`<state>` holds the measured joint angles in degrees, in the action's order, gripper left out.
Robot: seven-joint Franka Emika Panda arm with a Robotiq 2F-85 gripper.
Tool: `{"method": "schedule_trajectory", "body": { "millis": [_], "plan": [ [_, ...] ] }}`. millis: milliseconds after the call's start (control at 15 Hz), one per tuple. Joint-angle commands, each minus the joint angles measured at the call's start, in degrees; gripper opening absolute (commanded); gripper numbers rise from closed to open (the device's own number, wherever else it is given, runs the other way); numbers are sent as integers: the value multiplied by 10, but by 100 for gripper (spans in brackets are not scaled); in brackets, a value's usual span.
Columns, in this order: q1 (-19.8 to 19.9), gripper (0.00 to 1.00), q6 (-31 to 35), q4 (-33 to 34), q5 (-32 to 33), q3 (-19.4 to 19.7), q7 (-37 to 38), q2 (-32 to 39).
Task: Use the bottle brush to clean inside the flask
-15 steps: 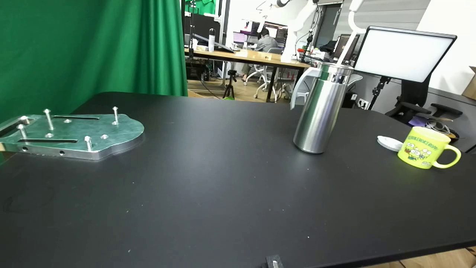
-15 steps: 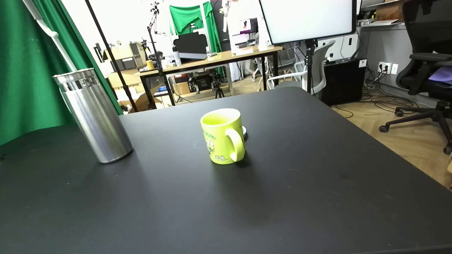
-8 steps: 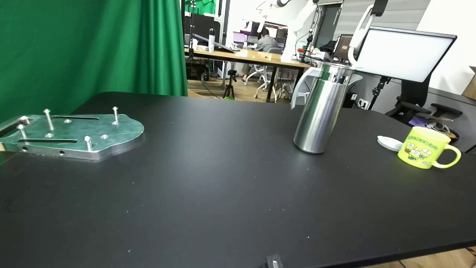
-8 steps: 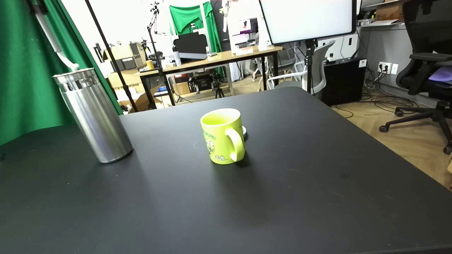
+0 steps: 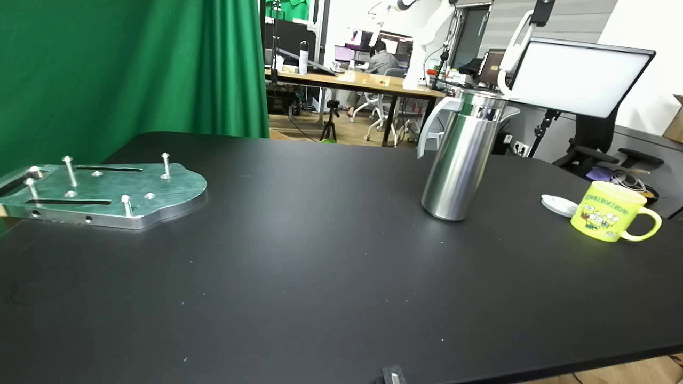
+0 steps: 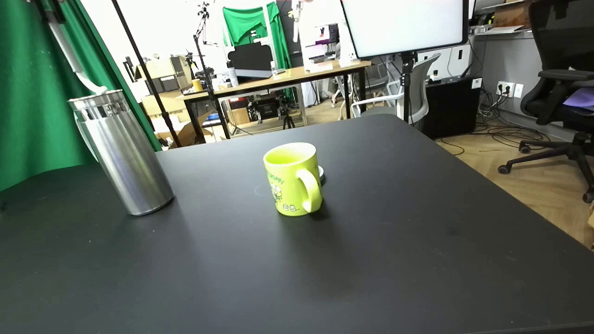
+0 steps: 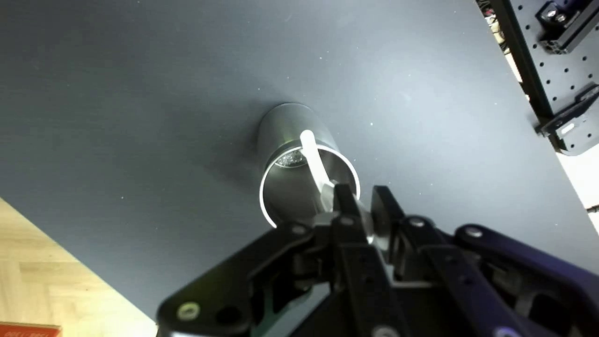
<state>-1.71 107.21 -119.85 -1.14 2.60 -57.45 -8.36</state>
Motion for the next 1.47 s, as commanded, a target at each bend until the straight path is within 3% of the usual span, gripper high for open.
{"method": "schedule_trajectory", "body": {
  "millis": [0, 333, 1133, 1400],
  "plan": [
    [-1, 4, -10, 15, 4, -6, 10, -7],
    [-7, 4, -7, 44, 2, -15, 5, 8],
    [-3, 4, 29, 1, -16, -20, -34, 66],
    [-3, 4, 14, 11, -10, -22, -26, 48]
  ]
}}
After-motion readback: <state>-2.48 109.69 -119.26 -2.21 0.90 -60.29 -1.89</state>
